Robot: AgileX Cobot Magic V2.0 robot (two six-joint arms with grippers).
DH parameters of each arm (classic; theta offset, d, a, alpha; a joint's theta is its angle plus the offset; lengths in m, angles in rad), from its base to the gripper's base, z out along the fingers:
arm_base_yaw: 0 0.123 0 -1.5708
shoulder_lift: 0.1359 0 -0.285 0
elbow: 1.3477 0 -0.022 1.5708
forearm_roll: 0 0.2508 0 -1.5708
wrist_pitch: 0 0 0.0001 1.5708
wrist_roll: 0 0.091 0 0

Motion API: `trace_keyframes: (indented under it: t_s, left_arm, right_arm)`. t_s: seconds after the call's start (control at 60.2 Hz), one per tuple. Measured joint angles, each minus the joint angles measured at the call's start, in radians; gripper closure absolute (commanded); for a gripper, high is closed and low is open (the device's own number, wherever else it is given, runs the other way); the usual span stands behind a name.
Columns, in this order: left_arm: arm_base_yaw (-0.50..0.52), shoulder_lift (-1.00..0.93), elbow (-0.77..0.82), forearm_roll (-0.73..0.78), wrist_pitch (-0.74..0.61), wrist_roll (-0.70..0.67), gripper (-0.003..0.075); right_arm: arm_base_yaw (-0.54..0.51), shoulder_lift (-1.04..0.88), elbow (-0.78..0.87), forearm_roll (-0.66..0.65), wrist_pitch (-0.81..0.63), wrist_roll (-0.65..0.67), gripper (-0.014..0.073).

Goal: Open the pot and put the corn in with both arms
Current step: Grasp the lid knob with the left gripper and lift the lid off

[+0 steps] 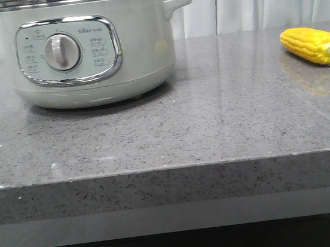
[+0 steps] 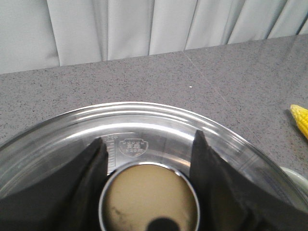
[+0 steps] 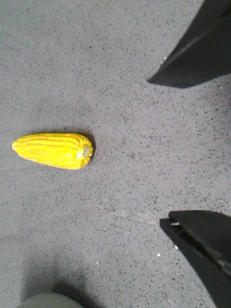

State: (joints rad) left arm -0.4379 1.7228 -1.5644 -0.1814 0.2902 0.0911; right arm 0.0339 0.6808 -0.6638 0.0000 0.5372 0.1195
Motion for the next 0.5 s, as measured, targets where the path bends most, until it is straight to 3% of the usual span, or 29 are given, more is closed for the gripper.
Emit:
trace_keyframes:
  t_s: [0.199,0.499]
  left_arm:
    - [0.0,-0.021,-0.08,0.0,0.083,0.0,0.0478]
    - [-0.004,-0.207,-0.093,0.063,0.19,0.0,0.0478]
  right_arm:
    - [0.0,0.0,0.0,0.0,0.0,0.0,0.0044]
    - [0.0,0.0,0.0,0.0,0.0,0.0,0.0044]
